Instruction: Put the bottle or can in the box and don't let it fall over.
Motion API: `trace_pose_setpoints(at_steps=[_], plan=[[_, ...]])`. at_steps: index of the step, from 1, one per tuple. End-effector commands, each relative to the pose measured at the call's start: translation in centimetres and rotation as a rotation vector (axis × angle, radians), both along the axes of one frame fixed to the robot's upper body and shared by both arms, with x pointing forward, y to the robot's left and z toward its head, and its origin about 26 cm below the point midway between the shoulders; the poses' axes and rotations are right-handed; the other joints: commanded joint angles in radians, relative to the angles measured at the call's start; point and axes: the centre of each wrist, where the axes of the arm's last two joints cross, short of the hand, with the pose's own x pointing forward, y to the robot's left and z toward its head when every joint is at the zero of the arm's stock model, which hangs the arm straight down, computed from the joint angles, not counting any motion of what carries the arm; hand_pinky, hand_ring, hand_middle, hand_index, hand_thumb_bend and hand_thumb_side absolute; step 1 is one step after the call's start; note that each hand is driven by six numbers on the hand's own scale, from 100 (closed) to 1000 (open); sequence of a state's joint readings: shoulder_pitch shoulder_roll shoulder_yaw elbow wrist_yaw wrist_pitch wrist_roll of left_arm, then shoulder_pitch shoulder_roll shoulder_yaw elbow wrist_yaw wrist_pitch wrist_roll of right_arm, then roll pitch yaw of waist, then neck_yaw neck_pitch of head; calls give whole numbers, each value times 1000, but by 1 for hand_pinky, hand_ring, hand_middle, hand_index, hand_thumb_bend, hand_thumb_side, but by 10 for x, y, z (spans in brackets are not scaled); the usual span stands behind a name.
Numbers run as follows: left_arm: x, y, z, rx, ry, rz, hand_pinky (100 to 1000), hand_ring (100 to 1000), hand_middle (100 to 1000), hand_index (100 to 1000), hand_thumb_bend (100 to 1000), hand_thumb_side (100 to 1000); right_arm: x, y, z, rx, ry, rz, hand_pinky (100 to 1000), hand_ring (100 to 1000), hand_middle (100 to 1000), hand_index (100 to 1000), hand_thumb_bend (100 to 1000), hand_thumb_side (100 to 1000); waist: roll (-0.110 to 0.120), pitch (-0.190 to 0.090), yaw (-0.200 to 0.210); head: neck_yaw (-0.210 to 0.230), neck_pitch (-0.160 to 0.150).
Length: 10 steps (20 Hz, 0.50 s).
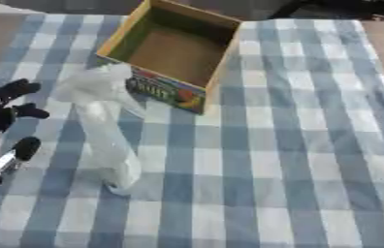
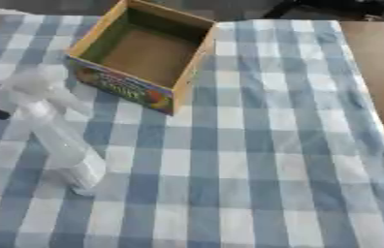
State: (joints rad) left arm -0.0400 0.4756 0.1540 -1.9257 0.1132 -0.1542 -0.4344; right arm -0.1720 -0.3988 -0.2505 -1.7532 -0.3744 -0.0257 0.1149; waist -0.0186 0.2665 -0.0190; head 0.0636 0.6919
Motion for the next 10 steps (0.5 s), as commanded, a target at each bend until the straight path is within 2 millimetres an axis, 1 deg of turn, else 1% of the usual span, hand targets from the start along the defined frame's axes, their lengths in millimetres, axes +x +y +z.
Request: trace_pose_setpoints(at_steps=[1, 6, 7, 10], plan=[[3, 0, 11, 51, -8, -22, 1000, 760, 920, 1000, 385, 460, 1, -2, 7, -12, -13, 5, 848, 1000, 1000, 985, 100, 690, 0, -10, -2, 10, -9], [6, -4, 12, 60, 16, -22, 1000, 759, 917, 1000, 393, 472, 1, -1, 6, -12, -11, 9, 848, 1000, 1000, 985, 100, 691, 0, -10, -3, 20, -13], [7, -4, 12, 61, 23, -16, 1000, 758, 912, 1000, 398, 490, 1, -1, 6, -12, -11, 9, 848, 1000, 1000, 986, 100, 691, 0, -10, -3, 21, -14], [8, -5, 10, 63, 53, 8, 1000, 757, 904, 1000, 397, 503, 1, -1, 7, -12, -10, 12, 848, 1000, 1000, 986, 100, 690, 1, -10, -4, 22, -19]])
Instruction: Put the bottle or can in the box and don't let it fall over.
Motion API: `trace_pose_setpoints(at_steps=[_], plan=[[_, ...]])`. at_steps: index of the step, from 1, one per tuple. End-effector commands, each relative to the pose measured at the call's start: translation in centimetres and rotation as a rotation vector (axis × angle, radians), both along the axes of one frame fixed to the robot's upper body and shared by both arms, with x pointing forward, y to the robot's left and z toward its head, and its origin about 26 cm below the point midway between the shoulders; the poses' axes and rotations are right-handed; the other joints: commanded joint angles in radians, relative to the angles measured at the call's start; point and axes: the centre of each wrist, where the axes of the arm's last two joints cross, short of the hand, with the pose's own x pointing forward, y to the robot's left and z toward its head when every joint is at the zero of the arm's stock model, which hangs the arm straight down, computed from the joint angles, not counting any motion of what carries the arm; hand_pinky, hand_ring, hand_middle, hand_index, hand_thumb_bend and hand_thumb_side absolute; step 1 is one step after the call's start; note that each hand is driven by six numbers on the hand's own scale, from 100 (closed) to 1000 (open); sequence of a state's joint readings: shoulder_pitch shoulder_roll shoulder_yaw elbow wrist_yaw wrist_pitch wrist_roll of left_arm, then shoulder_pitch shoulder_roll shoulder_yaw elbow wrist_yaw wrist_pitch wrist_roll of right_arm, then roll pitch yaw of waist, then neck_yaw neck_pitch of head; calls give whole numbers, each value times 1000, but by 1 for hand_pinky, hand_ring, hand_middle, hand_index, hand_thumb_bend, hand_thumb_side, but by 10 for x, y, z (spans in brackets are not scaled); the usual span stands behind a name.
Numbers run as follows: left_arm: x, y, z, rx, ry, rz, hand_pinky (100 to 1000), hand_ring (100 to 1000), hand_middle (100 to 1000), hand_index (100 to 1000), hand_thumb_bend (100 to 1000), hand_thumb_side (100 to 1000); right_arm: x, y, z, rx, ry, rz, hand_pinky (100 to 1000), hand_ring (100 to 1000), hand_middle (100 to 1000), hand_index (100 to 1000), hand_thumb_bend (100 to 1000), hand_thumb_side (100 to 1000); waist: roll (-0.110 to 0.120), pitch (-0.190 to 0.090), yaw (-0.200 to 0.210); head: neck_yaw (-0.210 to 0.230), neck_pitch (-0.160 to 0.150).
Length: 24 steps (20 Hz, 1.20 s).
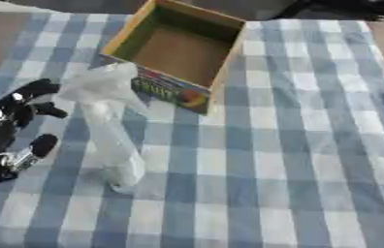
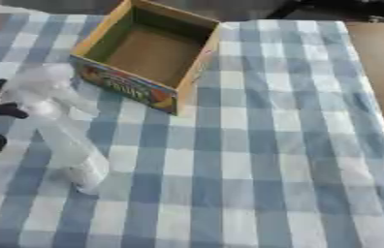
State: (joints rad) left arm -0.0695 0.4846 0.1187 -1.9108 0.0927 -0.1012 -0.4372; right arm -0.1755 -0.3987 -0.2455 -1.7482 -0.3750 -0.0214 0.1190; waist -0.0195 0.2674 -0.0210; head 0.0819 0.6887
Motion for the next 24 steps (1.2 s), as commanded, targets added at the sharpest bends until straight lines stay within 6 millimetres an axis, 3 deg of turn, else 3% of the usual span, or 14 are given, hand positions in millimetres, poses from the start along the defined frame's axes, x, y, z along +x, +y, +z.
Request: trace_pose_setpoints(at_steps=[1, 14, 24], plan=[[1, 3, 8, 39, 8, 22, 1000, 758, 903, 1000, 398, 504, 0, -2, 7, -12, -18, 4, 848, 1000, 1000, 986, 100, 690, 1, -12, -2, 4, -17], [6, -5, 10, 61, 39, 10, 1000, 763, 909, 1000, 400, 518, 0, -1, 6, -10, -13, 8, 849, 1000, 1000, 987, 100, 695, 5, -10, -6, 2, -26], [8, -16, 30, 107, -14, -107, 1000, 766, 910, 1000, 390, 510, 1, -1, 4, -9, 0, 8, 850, 1000, 1000, 987, 100, 701, 10, -3, -12, 0, -27]])
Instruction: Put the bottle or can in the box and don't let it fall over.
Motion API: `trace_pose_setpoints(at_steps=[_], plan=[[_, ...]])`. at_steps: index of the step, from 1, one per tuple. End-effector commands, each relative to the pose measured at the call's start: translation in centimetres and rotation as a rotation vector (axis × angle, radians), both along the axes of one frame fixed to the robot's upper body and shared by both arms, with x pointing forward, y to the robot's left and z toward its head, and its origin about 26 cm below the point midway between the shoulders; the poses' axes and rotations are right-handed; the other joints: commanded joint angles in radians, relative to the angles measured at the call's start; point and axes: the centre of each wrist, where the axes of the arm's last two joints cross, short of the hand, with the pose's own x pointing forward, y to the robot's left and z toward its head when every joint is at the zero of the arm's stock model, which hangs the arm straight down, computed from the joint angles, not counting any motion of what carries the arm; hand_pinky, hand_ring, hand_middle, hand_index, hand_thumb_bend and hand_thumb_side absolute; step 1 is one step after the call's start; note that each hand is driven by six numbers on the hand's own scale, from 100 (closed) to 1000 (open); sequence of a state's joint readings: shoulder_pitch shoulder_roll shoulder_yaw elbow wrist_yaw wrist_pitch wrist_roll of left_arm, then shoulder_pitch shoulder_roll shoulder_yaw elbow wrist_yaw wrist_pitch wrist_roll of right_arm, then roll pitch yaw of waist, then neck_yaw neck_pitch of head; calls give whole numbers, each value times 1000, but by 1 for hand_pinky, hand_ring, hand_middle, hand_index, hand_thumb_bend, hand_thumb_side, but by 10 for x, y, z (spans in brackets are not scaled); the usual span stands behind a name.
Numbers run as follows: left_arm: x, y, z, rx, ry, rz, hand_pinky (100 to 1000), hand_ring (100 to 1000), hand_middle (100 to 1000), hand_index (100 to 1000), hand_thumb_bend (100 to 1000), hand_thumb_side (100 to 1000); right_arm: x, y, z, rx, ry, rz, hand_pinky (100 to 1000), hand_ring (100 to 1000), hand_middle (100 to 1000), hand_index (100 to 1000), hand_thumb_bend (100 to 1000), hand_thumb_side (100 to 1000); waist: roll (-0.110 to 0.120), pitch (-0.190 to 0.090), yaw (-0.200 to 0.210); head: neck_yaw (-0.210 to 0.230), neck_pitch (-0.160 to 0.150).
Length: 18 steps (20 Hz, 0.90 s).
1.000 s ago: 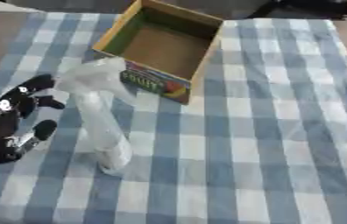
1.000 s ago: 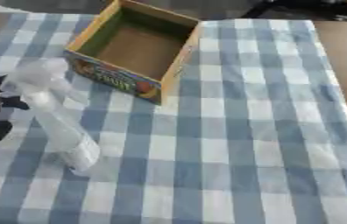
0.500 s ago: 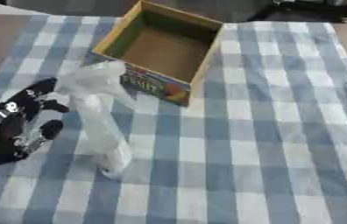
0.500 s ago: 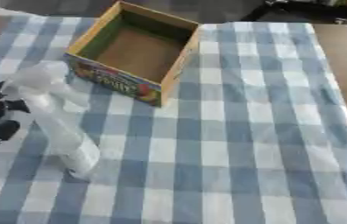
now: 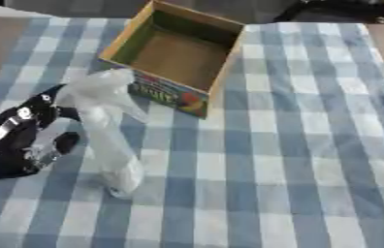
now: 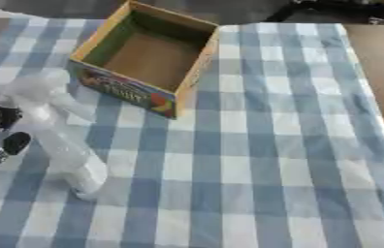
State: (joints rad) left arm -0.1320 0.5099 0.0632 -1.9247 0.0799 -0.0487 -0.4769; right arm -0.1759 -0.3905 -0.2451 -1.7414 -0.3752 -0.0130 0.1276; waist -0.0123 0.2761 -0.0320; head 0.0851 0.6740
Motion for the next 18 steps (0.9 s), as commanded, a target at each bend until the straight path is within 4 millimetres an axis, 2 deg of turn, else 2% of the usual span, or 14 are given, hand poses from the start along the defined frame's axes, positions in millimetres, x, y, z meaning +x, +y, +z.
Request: trace_pose_setpoints(at_steps=[1, 9, 18], plan=[[-1, 0, 15, 57, -31, -39, 1000, 766, 910, 1000, 395, 506, 0, -2, 7, -16, -15, 1, 850, 1000, 1000, 988, 100, 701, 4, -12, -1, -3, -12], [8, -14, 23, 110, -32, -156, 1000, 762, 905, 1000, 401, 501, 1, -1, 6, -13, -9, 7, 851, 1000, 1000, 988, 100, 704, 5, -10, -10, 3, -20], [19, -26, 28, 135, -36, -189, 1000, 758, 898, 1000, 403, 486, 2, 1, 5, -11, -6, 15, 851, 1000, 1000, 988, 100, 707, 6, -7, -15, 12, -21]])
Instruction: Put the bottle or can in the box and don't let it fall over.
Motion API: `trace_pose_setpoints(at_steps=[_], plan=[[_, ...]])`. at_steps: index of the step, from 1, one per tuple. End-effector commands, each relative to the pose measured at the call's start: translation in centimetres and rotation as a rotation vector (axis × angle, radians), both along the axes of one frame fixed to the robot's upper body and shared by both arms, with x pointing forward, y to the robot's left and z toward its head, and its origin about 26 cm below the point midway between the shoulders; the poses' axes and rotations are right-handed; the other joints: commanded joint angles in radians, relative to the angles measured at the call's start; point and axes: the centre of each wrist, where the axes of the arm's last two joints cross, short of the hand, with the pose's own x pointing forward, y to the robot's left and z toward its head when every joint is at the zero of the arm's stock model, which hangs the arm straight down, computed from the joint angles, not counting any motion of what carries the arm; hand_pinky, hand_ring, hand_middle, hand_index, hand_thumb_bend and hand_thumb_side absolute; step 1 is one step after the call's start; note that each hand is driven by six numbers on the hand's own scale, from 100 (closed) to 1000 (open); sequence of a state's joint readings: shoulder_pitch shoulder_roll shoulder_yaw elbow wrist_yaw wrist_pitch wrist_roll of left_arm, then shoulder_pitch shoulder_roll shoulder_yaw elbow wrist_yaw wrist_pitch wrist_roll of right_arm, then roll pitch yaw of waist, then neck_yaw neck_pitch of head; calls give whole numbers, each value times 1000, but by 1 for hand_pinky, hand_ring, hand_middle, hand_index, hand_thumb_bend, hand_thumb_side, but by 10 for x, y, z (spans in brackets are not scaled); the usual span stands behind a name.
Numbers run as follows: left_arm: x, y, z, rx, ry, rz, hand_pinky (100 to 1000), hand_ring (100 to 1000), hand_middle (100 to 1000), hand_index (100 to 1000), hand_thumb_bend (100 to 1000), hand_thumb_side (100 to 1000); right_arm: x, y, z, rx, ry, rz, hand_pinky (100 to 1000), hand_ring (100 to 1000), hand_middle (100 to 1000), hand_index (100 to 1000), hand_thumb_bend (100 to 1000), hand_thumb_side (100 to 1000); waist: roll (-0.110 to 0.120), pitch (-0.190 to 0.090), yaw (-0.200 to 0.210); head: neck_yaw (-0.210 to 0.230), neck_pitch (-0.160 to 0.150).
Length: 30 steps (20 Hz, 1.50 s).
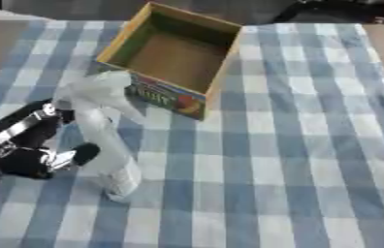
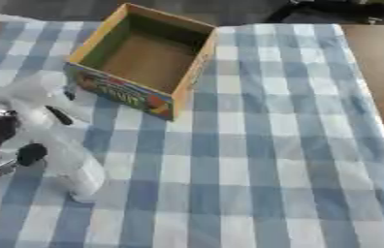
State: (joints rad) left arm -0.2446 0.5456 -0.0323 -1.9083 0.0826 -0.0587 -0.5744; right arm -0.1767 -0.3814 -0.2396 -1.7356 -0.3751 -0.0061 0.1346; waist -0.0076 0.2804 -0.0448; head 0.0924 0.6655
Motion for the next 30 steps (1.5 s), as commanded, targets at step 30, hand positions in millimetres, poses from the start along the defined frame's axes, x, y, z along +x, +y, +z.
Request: trace_pose_setpoints(at_steps=[30], plan=[[3, -15, -1, 105, 96, -131, 1000, 735, 865, 997, 380, 475, 2, 0, 6, -12, -16, 7, 854, 1000, 1000, 991, 100, 714, -2, 7, -6, 15, -14]])
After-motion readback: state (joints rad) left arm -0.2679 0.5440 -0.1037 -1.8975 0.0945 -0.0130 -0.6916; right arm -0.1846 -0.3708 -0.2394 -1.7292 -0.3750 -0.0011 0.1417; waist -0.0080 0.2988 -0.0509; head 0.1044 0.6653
